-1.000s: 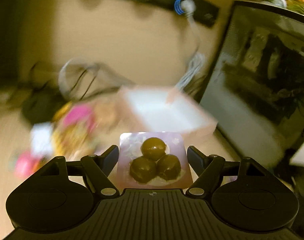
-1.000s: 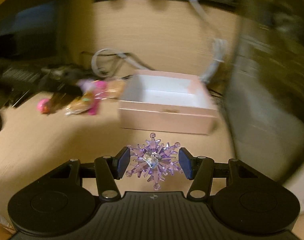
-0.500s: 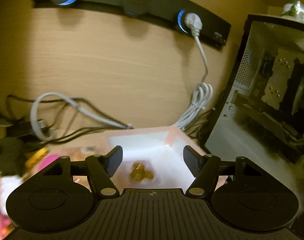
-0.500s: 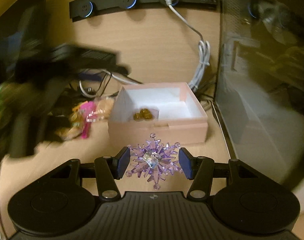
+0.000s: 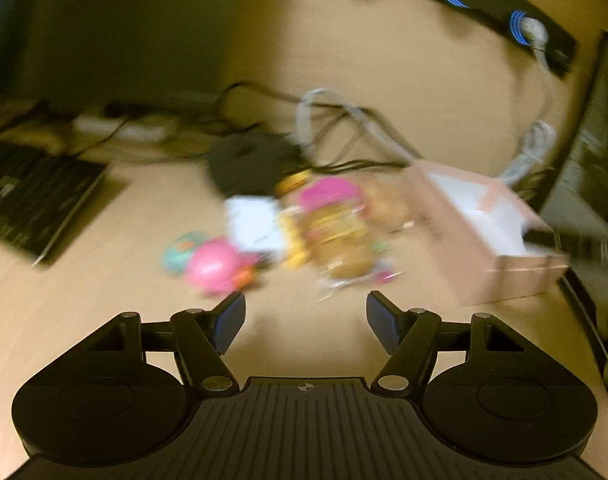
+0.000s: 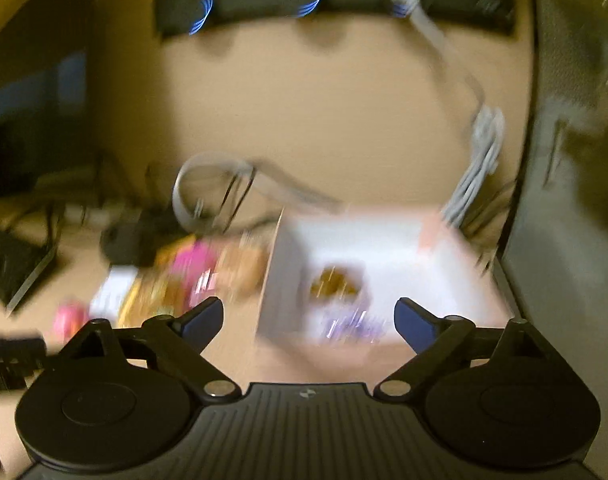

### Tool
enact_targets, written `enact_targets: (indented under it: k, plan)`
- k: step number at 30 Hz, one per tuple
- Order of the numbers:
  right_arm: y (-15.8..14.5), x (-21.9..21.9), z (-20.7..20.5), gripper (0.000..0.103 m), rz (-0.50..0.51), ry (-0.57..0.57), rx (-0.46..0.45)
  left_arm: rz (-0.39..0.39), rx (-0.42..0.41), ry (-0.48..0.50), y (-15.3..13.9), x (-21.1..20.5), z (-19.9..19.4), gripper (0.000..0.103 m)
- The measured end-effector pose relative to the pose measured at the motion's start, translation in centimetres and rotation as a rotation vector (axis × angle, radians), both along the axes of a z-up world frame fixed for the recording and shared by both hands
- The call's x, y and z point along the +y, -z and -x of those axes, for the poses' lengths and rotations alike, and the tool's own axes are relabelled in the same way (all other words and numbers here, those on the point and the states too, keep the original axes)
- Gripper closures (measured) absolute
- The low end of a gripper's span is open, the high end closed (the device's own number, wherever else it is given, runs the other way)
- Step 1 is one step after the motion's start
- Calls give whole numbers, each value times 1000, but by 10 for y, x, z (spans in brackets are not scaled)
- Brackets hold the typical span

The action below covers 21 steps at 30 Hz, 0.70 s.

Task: Organize objects
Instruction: 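Lower the candy tray into the pink box with the left while the right drops the snowflake in, then grasp the pink pig toy with the left gripper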

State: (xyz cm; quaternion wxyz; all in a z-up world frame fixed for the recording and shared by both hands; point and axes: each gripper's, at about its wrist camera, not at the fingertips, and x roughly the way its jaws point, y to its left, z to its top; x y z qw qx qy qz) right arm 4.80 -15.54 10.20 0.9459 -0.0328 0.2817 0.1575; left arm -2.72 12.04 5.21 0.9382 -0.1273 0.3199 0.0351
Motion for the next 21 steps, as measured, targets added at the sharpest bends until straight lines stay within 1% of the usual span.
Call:
enact_targets:
  k: [3,5,6,8,10,11,13,15,17,19,21]
  plan:
    - [22,13,1,10,21,-25,64,21,27,-55,8,20,10,32]
    - [29,23,-4,10,24,-34,78,24,30,-76,9,27,12,32]
    - [30,28,-6,10,29,-42,72,23,28,-83,8,29,12,32]
    - [29,41,-16,4,37,-49,64,25,22,-96,4,34,11,32]
    - [30,51,-21,4,14,-80,62,34,22,-105,2,39,8,32]
    - [30,57,-22,4,25,-86,54,43,23,-111,1,42,4,32]
    - [30,70,-21,4,49,-95,49,73,36,-127,0,49,-5,32]
    - [28,78,-14,4,32,-116,59,113,50,-144,1,54,-18,32]
    - [25,81,-3,3,25,-141,55,130,59,-167,3,56,-33,32]
    - [24,83,8,2,48,-154,38,115,79,-185,6,54,-49,32]
    - [23,83,18,2,71,-165,28,66,97,-188,10,50,-62,32]
